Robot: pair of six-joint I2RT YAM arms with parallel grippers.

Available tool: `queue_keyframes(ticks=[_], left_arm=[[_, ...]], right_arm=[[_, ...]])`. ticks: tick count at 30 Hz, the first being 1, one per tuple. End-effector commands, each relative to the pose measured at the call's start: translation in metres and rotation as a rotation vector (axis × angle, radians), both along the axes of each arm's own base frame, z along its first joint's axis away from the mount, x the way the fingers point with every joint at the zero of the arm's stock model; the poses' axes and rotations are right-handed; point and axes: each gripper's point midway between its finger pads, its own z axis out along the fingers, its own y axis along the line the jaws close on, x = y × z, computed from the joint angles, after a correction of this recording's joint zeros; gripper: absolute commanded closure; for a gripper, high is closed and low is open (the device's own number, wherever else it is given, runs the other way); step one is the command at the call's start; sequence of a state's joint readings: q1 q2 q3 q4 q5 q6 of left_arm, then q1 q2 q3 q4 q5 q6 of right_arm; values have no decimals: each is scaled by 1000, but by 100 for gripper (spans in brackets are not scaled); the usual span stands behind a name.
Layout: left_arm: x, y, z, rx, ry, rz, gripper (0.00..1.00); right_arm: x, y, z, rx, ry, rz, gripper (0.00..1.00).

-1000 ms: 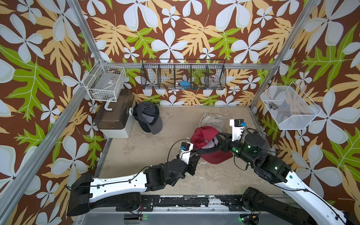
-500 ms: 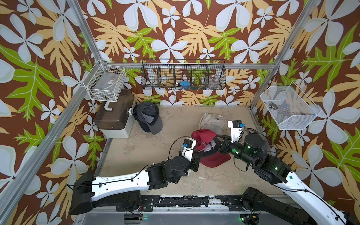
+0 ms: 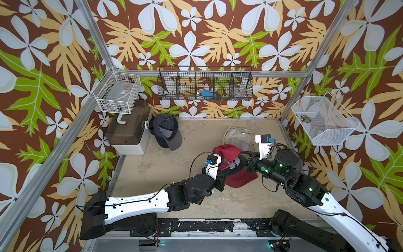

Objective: Open the adjustable buckle of the baseball cap
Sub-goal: Pull the adjustable strap on the baseball cap.

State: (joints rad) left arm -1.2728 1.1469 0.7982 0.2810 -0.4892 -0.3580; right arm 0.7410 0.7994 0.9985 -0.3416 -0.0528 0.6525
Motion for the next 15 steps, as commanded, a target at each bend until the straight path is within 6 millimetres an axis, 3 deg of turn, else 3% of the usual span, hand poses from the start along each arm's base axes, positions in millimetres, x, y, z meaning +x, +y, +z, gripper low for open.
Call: queue_keyframes(ticks=[1,15], left_arm=[[2,0,9,-13,-29,10,66],[4,-6,9,3,-40,11,66]], right_arm=[[-2,4,13,52,-28,19,100],[-6,10,14,66,-24,61,100]])
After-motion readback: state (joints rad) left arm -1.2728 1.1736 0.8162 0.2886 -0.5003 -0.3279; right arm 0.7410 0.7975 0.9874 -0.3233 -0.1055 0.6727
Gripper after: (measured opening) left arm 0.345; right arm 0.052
